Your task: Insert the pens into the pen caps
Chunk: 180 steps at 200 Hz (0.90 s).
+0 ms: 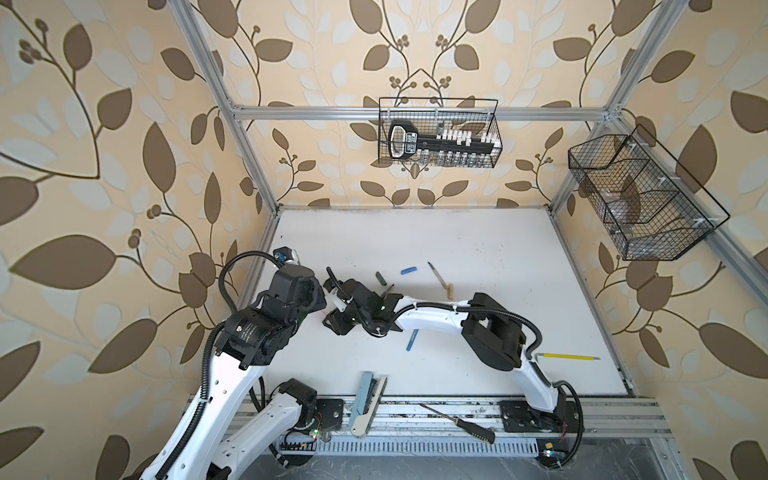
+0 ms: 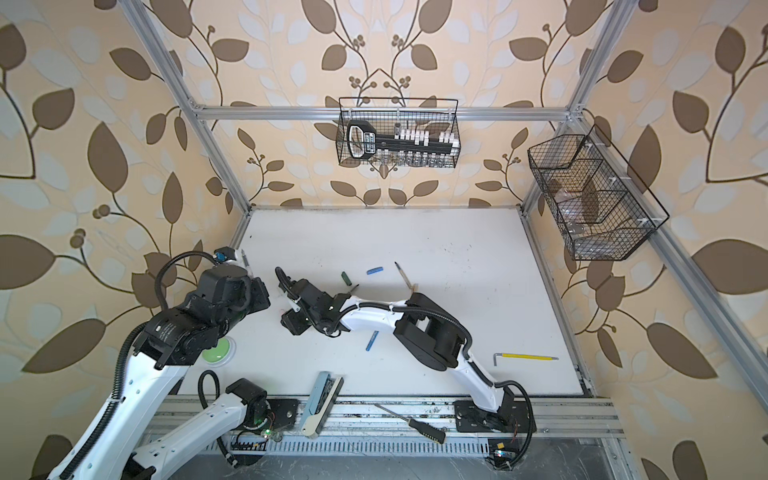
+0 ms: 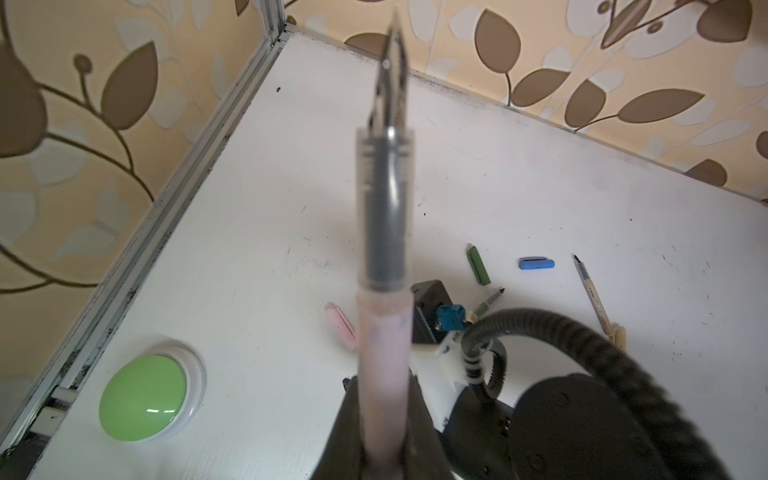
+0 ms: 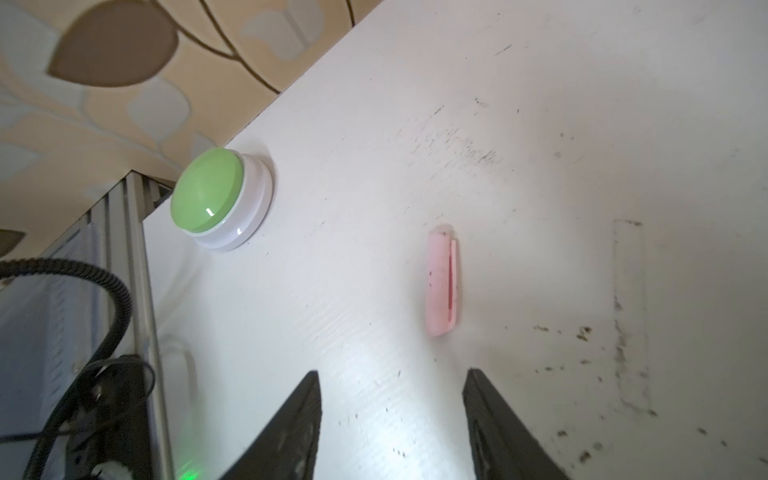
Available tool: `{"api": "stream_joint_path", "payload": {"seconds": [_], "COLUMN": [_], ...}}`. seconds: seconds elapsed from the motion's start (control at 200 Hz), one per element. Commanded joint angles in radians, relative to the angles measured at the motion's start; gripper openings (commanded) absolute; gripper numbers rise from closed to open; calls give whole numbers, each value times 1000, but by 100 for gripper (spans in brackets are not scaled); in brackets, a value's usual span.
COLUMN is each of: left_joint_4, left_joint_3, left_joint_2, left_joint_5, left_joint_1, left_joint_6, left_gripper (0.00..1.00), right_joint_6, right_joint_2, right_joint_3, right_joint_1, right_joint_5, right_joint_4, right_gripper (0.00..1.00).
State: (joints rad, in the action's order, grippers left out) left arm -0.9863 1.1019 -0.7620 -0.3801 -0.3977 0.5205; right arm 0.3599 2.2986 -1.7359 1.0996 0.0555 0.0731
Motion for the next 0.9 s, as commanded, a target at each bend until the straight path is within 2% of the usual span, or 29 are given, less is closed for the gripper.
{"api": "stream_joint_path", "payload": {"seconds": [0.0, 0.165, 0.345, 0.435, 0.63, 0.77, 0.895], "left_joint_4": [-41, -43, -23, -20, -5, 1, 13], "left_joint_3": [44, 40, 20, 16, 3, -5, -15], "left_joint_2": [24, 29, 39, 35, 27, 23, 21], "left_joint_5": [-55, -35, -5, -1, 10, 18, 34], "left_joint_1": [7, 7, 7, 7, 7, 7, 7], "left_joint_6": [-25, -37, -45, -45, -51, -51, -57], "left_gripper": [13, 13, 14, 14, 14, 14, 14], "right_joint_6": [-41, -56, -64, -64, -50, -29, -36], "right_joint_2": [67, 186, 289, 308, 262, 146, 41], "right_joint_3": [-88, -245, -385, -403, -322, -142, -6], "right_joint_1": [10, 19, 21, 19, 0, -30, -44], "right_joint_5": [-104, -183, -171, -160, -113, -79, -77], "right_joint_4": [63, 158, 236, 255, 243, 167, 142], "right_gripper": [56, 56, 52, 49, 29, 20, 17]}}
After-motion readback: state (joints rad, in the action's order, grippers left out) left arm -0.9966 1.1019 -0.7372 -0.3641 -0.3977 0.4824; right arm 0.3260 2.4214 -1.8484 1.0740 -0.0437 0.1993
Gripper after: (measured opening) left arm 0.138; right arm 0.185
